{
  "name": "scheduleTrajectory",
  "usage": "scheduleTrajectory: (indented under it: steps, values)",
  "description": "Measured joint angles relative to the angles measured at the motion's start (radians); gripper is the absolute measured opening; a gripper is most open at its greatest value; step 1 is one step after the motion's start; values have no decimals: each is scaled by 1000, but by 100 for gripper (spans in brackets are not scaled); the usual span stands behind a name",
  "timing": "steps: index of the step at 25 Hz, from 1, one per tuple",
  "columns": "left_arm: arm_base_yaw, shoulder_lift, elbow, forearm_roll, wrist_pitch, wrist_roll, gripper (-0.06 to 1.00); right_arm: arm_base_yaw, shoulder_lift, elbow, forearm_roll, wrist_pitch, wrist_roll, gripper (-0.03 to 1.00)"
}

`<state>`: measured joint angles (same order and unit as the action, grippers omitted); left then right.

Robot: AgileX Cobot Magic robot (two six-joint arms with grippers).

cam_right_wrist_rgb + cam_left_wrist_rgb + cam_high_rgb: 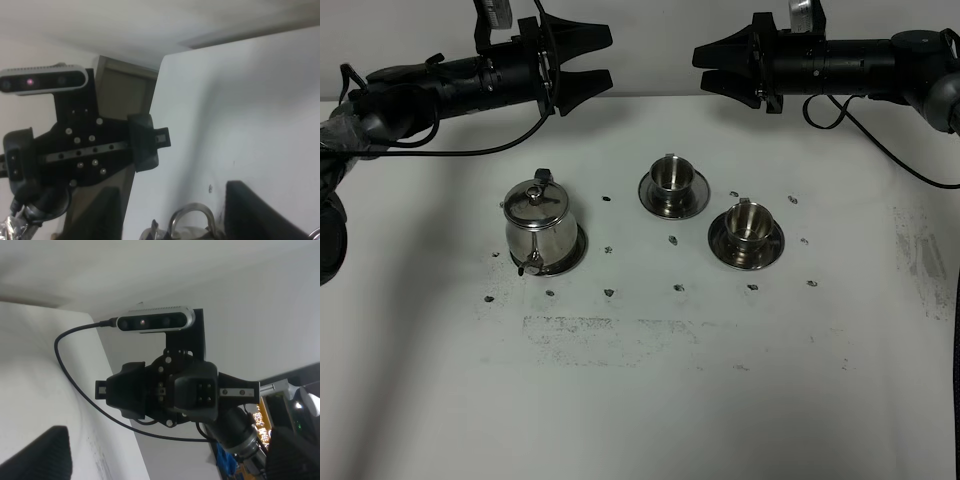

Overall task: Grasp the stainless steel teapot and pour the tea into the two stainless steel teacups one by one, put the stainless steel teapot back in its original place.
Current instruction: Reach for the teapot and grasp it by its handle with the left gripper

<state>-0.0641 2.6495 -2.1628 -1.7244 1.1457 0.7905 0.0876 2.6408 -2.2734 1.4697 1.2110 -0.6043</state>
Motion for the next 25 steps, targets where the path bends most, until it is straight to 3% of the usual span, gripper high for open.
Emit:
scheduleTrajectory:
  steps: [11,15,18,23,25]
  values:
    - [0,0,0,0,-2,4,76,0,0,0,0,0,2,45]
    - [1,0,-17,23,-10,53,75,0,-1,-6,-13,1,-69,45]
    - [4,-13,-97,195,-43,52,71,0,-11,-64,-145,0,-118,45]
    - [-8,-49,-311,701,-75,-95,66,6,-35,-201,-519,3,-45,45]
    - [-28,-62,-351,858,-70,-164,65,11,-36,-239,-644,4,21,45]
